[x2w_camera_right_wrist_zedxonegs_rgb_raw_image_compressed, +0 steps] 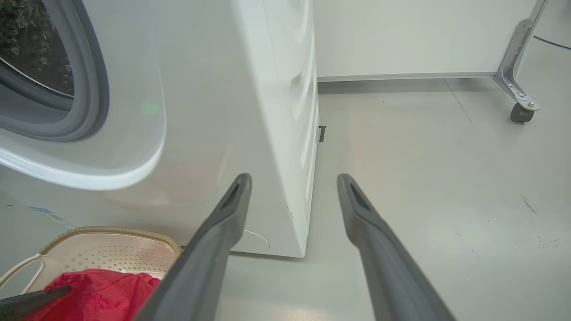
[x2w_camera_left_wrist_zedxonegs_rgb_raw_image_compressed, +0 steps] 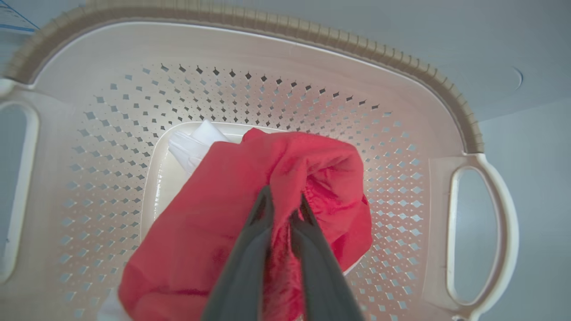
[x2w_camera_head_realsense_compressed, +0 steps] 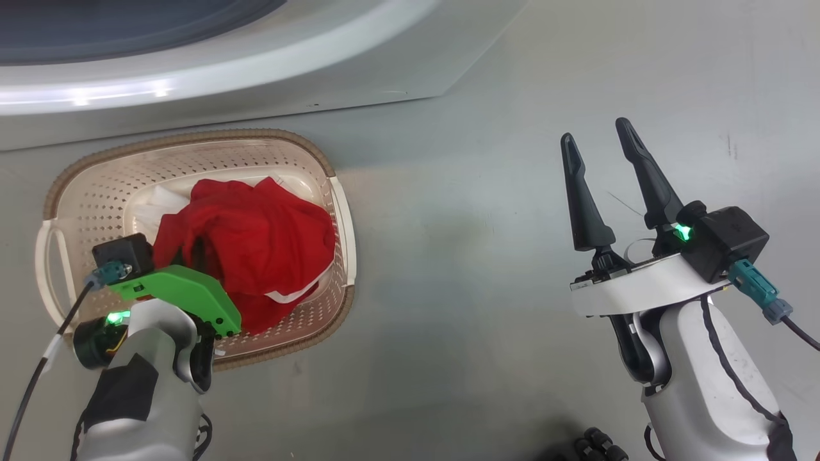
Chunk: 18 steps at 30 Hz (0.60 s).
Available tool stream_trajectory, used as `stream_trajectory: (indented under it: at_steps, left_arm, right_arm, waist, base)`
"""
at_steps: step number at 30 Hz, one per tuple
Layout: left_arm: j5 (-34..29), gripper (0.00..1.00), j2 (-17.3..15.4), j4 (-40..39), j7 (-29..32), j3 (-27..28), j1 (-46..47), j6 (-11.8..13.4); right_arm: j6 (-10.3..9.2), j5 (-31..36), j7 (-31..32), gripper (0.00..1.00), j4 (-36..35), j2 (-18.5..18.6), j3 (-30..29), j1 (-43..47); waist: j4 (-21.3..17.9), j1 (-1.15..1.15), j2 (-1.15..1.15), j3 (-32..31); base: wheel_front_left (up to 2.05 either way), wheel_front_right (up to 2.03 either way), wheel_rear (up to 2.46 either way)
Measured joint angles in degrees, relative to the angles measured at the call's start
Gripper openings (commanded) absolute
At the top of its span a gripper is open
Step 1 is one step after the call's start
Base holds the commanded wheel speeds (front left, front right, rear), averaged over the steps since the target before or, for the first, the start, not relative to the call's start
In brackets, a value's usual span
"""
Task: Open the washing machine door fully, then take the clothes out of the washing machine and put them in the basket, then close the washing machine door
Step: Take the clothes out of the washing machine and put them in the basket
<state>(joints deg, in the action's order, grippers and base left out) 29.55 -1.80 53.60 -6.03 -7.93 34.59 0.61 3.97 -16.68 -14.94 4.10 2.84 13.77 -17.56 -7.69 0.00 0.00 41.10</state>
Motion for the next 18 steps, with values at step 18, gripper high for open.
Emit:
stream_trajectory:
  at_steps: [18]
  left_arm:
    - [-2.0,1.00,0.2,0.5,-8.2,-2.4,-0.4,-3.2]
  right_arm:
    - [0.19,-0.9,0.0,1.00,3.5,0.0,0.5,0.7]
  waist:
    - [0.9,0.00,0.00,-8.0]
  base:
    - [0.00,0.00,0.00]
